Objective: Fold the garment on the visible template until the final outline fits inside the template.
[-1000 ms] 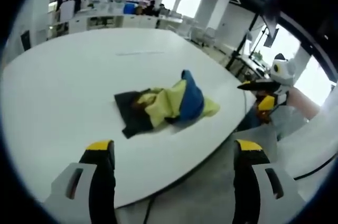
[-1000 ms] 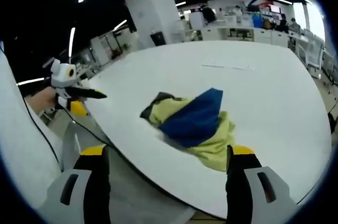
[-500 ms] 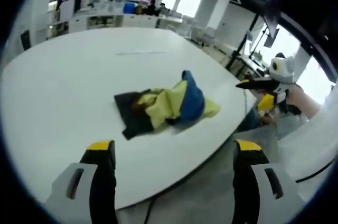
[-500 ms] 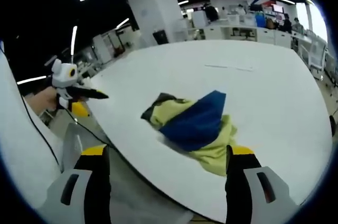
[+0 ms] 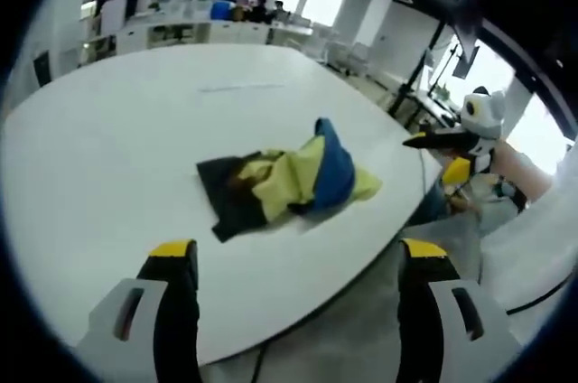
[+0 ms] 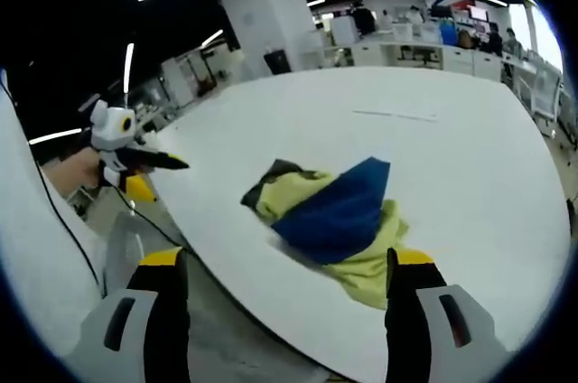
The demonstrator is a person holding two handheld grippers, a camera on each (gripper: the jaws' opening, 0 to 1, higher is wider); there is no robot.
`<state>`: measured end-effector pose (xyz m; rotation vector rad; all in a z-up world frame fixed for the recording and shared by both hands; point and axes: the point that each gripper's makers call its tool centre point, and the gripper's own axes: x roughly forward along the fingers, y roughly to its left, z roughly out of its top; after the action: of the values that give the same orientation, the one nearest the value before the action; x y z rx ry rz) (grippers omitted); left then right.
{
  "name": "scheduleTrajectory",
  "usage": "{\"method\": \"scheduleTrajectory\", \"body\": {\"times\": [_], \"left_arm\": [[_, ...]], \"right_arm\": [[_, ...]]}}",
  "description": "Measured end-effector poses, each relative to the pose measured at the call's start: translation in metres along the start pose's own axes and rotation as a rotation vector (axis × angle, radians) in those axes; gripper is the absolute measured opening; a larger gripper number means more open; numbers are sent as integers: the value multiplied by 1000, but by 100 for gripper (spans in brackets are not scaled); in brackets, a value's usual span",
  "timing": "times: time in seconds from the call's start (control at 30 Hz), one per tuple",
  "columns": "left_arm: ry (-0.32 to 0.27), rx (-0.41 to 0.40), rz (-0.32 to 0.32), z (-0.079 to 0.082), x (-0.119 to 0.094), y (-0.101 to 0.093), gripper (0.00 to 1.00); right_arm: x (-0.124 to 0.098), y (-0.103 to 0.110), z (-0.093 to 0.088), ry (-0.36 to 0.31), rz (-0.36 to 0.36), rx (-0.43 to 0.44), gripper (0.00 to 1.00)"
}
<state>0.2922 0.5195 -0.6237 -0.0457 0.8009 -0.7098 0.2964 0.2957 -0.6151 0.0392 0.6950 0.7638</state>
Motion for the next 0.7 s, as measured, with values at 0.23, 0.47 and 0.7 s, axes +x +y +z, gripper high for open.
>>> {"method": "scheduleTrajectory", "body": {"times": [0.23,0.47,0.7], "left_arm": [[1,2,-5,2,9,1,88],[12,9,-14,4,16,-1,87],[3,17,-13,10,19,2,86]], "right_arm": [[5,-5,3,-5,10,-9,89],[8,-9,6,-11,14,-12,89],[14,-9,12,-12,23,-27,88]]}}
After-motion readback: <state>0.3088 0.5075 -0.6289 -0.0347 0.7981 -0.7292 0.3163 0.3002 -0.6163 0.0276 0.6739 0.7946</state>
